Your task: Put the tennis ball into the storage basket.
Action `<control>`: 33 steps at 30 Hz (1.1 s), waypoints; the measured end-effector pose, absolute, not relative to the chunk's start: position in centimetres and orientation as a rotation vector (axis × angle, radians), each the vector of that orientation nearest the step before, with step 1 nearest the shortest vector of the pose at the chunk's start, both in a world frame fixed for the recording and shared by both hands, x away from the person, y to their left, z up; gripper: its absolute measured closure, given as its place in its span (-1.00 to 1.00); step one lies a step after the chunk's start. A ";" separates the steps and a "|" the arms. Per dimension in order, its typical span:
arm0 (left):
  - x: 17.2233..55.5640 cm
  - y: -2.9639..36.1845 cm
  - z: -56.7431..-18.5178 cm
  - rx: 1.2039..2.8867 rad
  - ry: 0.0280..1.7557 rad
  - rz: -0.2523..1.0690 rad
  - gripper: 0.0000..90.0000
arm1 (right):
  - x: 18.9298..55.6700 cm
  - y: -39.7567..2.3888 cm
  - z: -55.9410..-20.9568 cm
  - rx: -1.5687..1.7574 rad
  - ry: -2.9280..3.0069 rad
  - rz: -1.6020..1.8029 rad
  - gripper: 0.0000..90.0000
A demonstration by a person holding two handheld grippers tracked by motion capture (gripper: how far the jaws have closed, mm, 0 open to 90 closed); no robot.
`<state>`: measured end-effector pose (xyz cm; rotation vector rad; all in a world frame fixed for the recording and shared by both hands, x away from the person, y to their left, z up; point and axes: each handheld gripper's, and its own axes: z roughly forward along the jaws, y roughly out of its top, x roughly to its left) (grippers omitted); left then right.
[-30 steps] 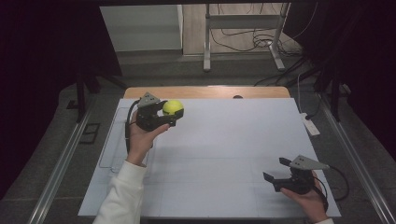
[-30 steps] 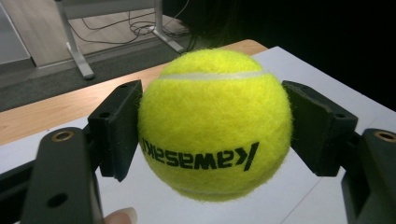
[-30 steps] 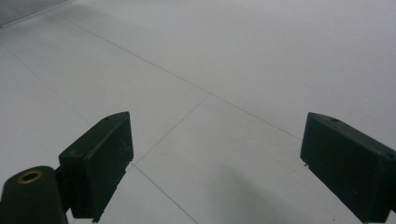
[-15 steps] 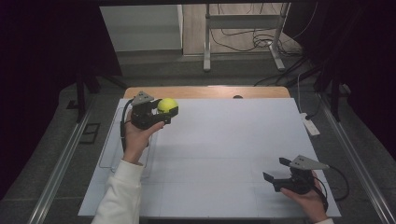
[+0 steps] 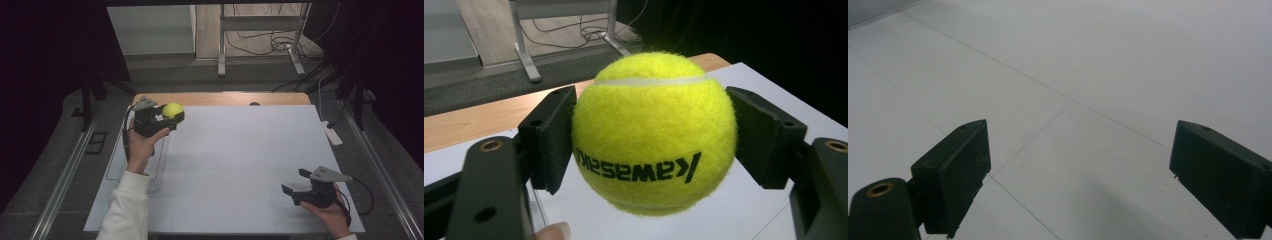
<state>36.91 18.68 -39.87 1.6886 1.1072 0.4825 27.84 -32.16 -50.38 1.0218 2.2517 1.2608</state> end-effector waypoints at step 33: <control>37.5 22.5 -40.4 1.606 1.207 0.523 -0.41 | 27.8 -32.2 -50.4 1.022 2.250 1.260 -0.78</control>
